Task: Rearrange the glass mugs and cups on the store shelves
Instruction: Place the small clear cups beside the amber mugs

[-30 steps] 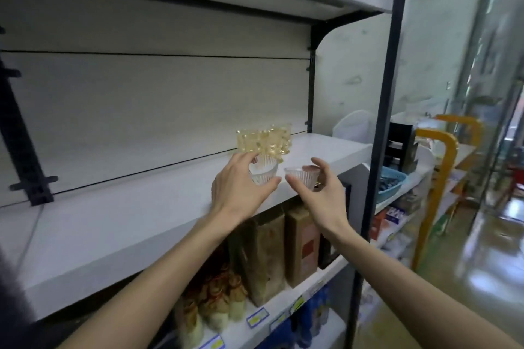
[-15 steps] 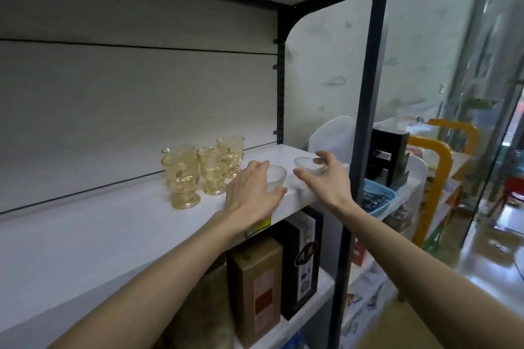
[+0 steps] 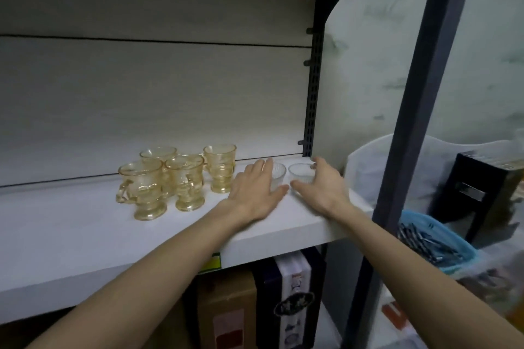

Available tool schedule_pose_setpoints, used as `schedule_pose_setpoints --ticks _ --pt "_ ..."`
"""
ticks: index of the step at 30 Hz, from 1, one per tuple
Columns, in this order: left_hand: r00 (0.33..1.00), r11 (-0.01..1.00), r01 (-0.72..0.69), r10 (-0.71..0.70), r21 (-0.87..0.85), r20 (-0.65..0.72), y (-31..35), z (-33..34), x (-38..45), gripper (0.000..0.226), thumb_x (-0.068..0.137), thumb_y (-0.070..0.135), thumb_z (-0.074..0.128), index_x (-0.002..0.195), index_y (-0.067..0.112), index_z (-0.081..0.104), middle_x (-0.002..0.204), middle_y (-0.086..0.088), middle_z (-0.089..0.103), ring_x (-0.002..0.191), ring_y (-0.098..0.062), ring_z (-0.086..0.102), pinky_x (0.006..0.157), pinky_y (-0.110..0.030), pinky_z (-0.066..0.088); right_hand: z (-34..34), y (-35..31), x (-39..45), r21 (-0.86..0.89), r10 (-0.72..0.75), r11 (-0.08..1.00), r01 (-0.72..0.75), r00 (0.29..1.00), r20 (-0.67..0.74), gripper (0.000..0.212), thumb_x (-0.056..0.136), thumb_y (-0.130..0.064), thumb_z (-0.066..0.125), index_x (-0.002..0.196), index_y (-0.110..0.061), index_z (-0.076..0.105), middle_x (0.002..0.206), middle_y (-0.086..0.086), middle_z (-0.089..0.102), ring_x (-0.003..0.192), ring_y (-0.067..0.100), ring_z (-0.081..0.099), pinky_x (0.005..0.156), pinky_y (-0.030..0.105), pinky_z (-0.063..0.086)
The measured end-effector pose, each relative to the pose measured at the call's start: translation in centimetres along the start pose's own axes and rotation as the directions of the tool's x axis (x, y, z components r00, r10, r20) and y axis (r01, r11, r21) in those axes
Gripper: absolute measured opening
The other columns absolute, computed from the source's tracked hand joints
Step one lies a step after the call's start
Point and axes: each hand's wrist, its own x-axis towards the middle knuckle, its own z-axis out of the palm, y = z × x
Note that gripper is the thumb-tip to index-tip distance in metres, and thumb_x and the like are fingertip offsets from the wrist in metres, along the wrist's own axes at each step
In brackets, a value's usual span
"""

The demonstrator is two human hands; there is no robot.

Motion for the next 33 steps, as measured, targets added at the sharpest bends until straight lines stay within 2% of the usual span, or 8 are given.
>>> schedule_pose_setpoints --ticks 3,9,14,17,21,26,29,33 --pt "0.999 0.998 0.045 -0.045 0.055 -0.002 -0.3 -0.1 0.6 0.076 0.103 0.059 0.035 0.159 0.009 0.026 0.156 -0.014 0.044 0.14 -0.033 0.042 0.109 -0.047 0.038 -0.3 0.2 0.7 0.014 -0.028 1.0 0.028 0.999 0.042 0.084 0.083 -0.043 0.072 0.154 -0.014 0.036 0.146 0.007 0.058 0.13 0.03 0.057 0.099 0.036 0.047" --pt "1.0 1.0 0.023 -0.022 0.018 -0.016 0.5 0.6 0.7 0.032 0.103 0.035 0.042 0.122 0.015 0.056 0.127 -0.008 0.058 0.118 -0.033 0.057 0.077 -0.039 0.037 0.2 -0.1 0.9 0.061 -0.086 0.995 0.079 0.989 0.119 0.086 0.083 -0.04 0.072 0.157 -0.017 0.035 0.152 0.006 0.052 0.138 0.028 0.051 0.107 0.036 0.042" --pt "0.996 1.0 0.0 0.003 0.028 -0.084 -1.4 0.0 0.6 0.028 0.099 0.045 0.054 0.107 0.018 0.061 0.118 -0.004 0.066 0.111 -0.029 0.059 0.075 -0.036 0.037 0.6 -0.8 1.2 0.071 -0.104 0.993 0.094 0.982 0.156 0.091 0.078 -0.043 0.073 0.157 -0.018 0.035 0.153 0.005 0.052 0.14 0.024 0.049 0.112 0.037 0.041" --pt "0.985 1.0 0.004 -0.002 0.012 -0.172 -2.3 -0.5 0.0 0.019 0.101 0.032 0.051 0.101 0.016 0.062 0.109 -0.007 0.071 0.105 -0.032 0.063 0.071 -0.035 0.035 1.0 -0.8 1.3 0.091 -0.084 0.993 0.072 0.987 0.137 0.088 0.08 -0.04 0.074 0.156 -0.018 0.036 0.151 0.004 0.053 0.139 0.024 0.05 0.11 0.036 0.041" --pt "0.977 0.975 -0.101 0.134 0.196 -0.166 -1.3 -1.5 -1.1 0.021 0.106 0.025 0.04 0.114 0.011 0.053 0.105 -0.015 0.069 0.094 -0.038 0.063 0.066 -0.04 0.035 1.3 -0.4 1.3 0.104 -0.095 0.991 0.083 0.988 0.123 0.084 0.082 -0.039 0.074 0.154 -0.015 0.039 0.153 0.005 0.051 0.139 0.025 0.049 0.111 0.036 0.04" --pt "0.979 0.936 -0.184 0.203 0.301 -0.032 0.3 -4.4 -0.9 0.009 0.101 0.018 0.041 0.094 0.021 0.046 0.103 -0.015 0.069 0.093 -0.039 0.062 0.068 -0.038 0.033 0.7 0.3 1.3 0.096 -0.094 0.992 0.083 0.989 0.114 0.083 0.084 -0.038 0.074 0.154 -0.012 0.038 0.153 0.006 0.051 0.139 0.028 0.05 0.11 0.038 0.041" --pt "0.982 0.894 -0.171 0.187 0.414 0.003 1.5 -5.1 -0.6 0.02 0.1 0.018 0.043 0.11 0.019 0.061 0.118 -0.009 0.069 0.108 -0.035 0.063 0.077 -0.039 0.035 0.8 0.6 1.5 0.1 -0.08 0.993 0.068 0.989 0.124 0.086 0.083 -0.039 0.075 0.155 -0.012 0.037 0.154 0.007 0.05 0.14 0.028 0.049 0.111 0.037 0.04" --pt "0.988 0.918 -0.131 0.152 0.374 -0.027 1.6 -3.3 -1.5 0.033 0.1 0.025 0.045 0.13 0.017 0.057 0.128 -0.008 0.062 0.119 -0.028 0.057 0.097 -0.04 0.039 0.8 0.6 1.3 0.087 -0.089 0.993 0.078 0.986 0.141 0.092 0.082 -0.039 0.076 0.157 -0.012 0.032 0.158 0.009 0.044 0.143 0.029 0.044 0.114 0.039 0.039"
